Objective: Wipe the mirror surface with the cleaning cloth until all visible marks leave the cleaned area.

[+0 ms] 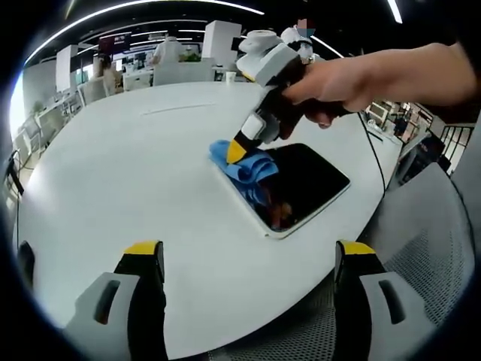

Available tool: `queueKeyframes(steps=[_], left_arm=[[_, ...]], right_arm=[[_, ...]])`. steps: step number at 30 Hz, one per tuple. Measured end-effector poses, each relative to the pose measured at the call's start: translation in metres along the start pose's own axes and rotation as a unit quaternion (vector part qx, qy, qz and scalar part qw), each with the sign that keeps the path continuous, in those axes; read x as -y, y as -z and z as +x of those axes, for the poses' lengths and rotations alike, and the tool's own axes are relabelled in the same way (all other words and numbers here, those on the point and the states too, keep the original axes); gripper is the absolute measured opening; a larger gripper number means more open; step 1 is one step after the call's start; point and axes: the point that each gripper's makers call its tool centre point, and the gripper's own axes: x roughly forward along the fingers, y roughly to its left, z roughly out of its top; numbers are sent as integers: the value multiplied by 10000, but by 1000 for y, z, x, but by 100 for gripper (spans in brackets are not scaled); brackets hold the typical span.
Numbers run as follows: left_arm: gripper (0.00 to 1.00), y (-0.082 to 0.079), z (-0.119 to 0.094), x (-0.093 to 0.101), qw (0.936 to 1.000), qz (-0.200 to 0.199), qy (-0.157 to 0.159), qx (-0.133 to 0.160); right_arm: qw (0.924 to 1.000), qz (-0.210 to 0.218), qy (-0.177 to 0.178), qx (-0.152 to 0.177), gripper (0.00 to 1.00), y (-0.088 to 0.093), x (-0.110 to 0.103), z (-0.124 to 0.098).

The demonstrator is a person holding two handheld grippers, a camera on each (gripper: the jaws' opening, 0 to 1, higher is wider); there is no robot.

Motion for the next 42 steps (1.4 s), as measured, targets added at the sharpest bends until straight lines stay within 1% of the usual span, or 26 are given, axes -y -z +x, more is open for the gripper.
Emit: queueKeyframes(steps=[4, 6, 7, 8, 13, 24, 35, 42], left_arm=[[92, 1, 0, 0, 10000, -2, 2, -15], [92, 1, 0, 0, 10000, 7, -3, -23], [92, 1, 0, 0, 10000, 6, 0, -23], [92, 1, 0, 0, 10000, 2, 4, -28], [92, 1, -1, 2, 10000, -8, 11, -50], [92, 0, -2, 4, 10000, 2, 22, -58], [92, -1, -4, 4, 10000, 2, 23, -73], [92, -1, -4, 3, 10000, 0, 7, -73]], right_arm=[[10000, 13, 24, 14, 2, -6, 4, 3], [10000, -25, 12, -64, 1, -5, 4, 3], [10000, -33, 22, -68, 1, -5, 3, 3], [9999, -154, 63, -36, 1, -7, 4, 3], [9997, -225, 25, -72, 1, -5, 4, 2], [9999, -102, -59, -91, 1, -5, 5, 2], [10000, -51, 9, -84, 2, 0, 13, -3], [10000, 31, 50, -43, 2, 4, 23, -6]])
